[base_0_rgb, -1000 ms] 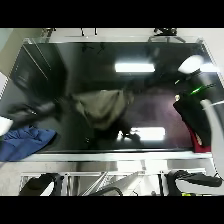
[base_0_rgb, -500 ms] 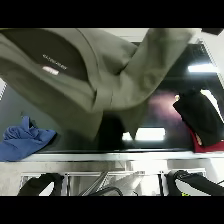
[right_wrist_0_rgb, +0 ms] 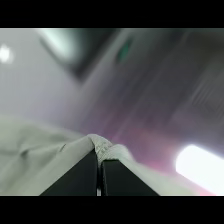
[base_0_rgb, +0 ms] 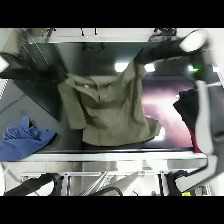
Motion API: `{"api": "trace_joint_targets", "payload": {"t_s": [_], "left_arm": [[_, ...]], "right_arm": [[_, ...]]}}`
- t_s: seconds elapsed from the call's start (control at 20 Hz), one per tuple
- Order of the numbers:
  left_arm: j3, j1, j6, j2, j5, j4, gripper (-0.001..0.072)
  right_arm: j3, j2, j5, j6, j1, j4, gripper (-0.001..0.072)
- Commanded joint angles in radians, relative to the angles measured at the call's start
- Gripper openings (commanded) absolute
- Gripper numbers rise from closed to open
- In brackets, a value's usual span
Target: Fold the shirts.
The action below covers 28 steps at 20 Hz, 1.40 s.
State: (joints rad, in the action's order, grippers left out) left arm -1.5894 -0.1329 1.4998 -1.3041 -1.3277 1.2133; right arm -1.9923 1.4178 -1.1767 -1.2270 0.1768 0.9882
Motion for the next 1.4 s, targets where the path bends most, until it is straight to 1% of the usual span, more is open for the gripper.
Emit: {"api": "trace_joint_targets", "payload": {"t_s": [0.0, 0.05, 0.1, 0.15, 0.2, 0.3, 0.45, 0.5, 0.55, 0.65, 0.8, 0.95, 1.15, 1.3, 1.35], "left_arm": [[0.129, 0.076, -0.05, -0.193, 0.081, -0.015, 0.0018], [0.14, 0.106, -0.056, -0.239, 0.093, -0.04, 0.0018], [0.145, 0.137, -0.077, -0.282, 0.093, -0.074, 0.0018], [0.145, 0.162, -0.1, -0.317, 0.089, -0.115, 0.0018], [0.145, 0.187, -0.123, -0.348, 0.09, -0.155, 0.0018], [0.144, 0.223, -0.15, -0.383, 0.098, -0.197, 0.0018], [0.144, 0.262, -0.2, -0.399, 0.101, -0.19, 0.0018], [0.144, 0.275, -0.202, -0.399, 0.105, -0.186, 0.0018], [0.144, 0.288, -0.208, -0.399, 0.109, -0.186, 0.0018], [0.144, 0.313, -0.21, -0.399, 0.112, -0.186, 0.0018], [0.144, 0.34, -0.23, -0.399, 0.091, -0.186, 0.0019], [0.143, 0.356, -0.244, -0.399, 0.09, -0.184, 0.0019], [0.143, 0.363, -0.247, -0.399, 0.09, -0.185, 0.0019], [0.143, 0.362, -0.246, -0.399, 0.09, -0.186, 0.0019], [0.143, 0.362, -0.246, -0.399, 0.09, -0.186, 0.0019]], "right_arm": [[0.014, 0.24, 0.009, 0.001, 0.003, -0.108, 0.002], [0.014, 0.282, 0.024, 0.001, 0.003, -0.118, 0.0029], [0.014, 0.306, 0.031, 0.0, 0.003, -0.118, 0.0182], [0.014, 0.313, 0.026, 0.0, -0.002, -0.115, 0.0431], [0.013, 0.306, 0.013, -0.004, -0.014, -0.109, 0.046], [0.013, 0.258, -0.077, -0.028, -0.067, -0.106, 0.046], [0.018, 0.187, -0.312, -0.087, -0.189, -0.106, 0.046], [0.03, 0.175, -0.369, -0.105, -0.221, -0.1, 0.046], [0.054, 0.162, -0.413, -0.13, -0.248, -0.083, 0.0459], [0.141, 0.13, -0.449, -0.151, -0.281, -0.052, 0.0458], [0.349, 0.039, -0.463, -0.151, -0.307, 0.01, 0.0458], [0.604, -0.104, -0.447, -0.154, -0.339, 0.122, 0.0459], [0.869, -0.313, -0.365, -0.171, -0.431, 0.127, 0.0459], [1.04, -0.436, -0.272, -0.252, -0.464, 0.125, 0.046], [1.094, -0.458, -0.229, -0.256, -0.461, 0.101, 0.046]]}}
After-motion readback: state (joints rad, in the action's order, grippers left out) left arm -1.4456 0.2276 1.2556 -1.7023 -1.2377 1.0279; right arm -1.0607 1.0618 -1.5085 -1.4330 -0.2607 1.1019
